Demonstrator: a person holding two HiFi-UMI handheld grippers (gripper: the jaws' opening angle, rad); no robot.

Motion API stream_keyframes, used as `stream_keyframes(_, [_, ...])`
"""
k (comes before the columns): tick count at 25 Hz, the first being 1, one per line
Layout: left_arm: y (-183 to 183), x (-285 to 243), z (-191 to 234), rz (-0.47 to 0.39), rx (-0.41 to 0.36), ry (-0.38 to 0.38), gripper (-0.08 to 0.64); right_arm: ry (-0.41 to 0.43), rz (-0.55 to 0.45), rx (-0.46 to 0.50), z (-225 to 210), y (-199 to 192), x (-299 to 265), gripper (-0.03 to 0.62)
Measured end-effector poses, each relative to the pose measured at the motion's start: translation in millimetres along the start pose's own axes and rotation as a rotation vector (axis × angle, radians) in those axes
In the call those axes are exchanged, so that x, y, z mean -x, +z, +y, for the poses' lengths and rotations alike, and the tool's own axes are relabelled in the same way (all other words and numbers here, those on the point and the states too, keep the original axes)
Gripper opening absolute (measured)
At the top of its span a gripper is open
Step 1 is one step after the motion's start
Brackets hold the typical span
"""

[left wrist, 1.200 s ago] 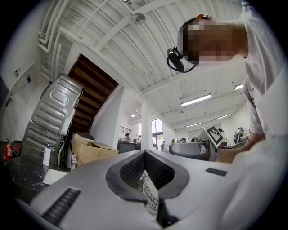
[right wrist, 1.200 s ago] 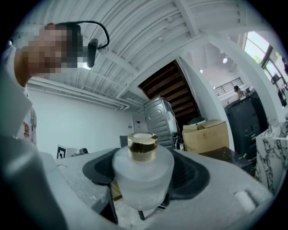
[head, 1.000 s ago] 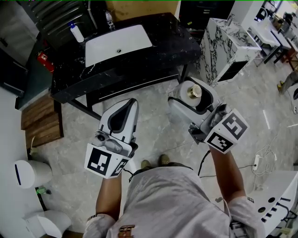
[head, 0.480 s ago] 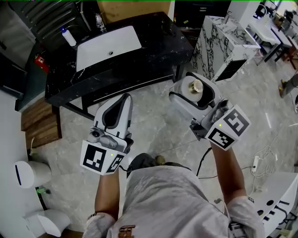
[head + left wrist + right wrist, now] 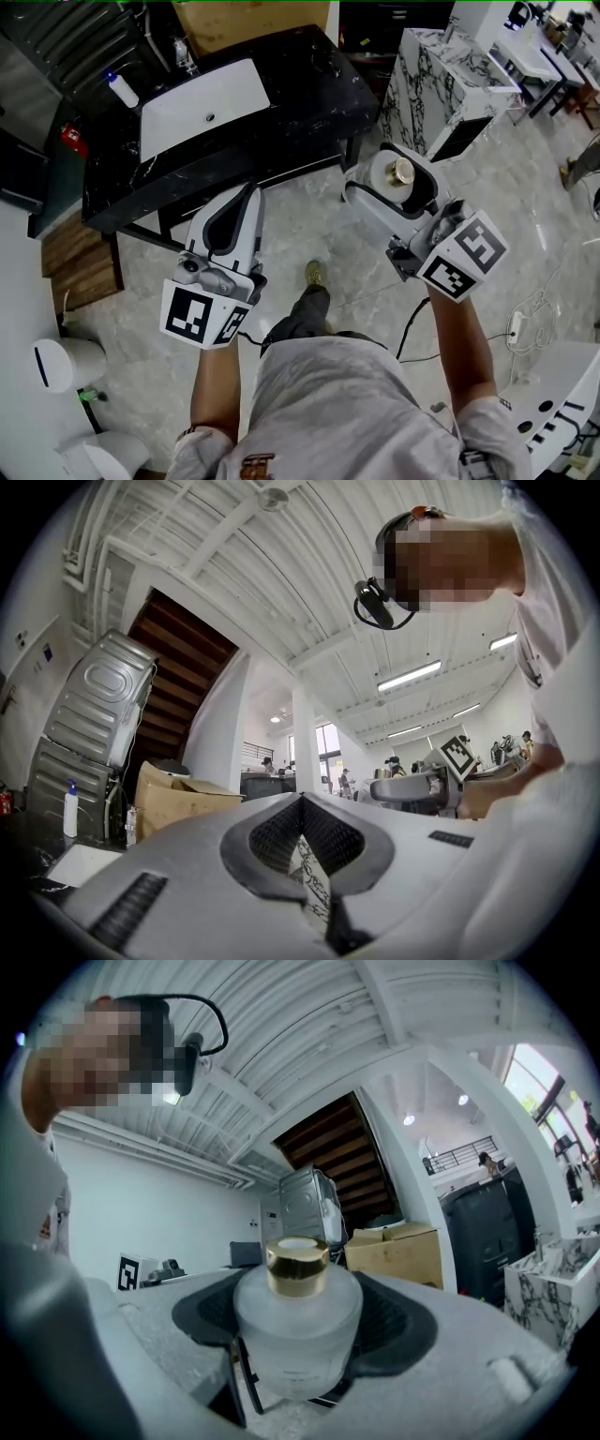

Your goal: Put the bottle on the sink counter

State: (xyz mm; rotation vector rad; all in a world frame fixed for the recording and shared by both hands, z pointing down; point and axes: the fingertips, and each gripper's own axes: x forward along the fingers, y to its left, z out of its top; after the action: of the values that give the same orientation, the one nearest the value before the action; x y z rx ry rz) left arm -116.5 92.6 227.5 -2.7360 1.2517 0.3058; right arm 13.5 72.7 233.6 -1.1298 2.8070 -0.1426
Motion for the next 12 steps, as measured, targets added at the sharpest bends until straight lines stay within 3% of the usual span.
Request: stream_keyframes(12, [-25.4,-82.8,52.6,-0.021,-0.007,-0.031,0.000,-0.052,0.034,0.021,-82.3,-2.0,-52.0,0.333])
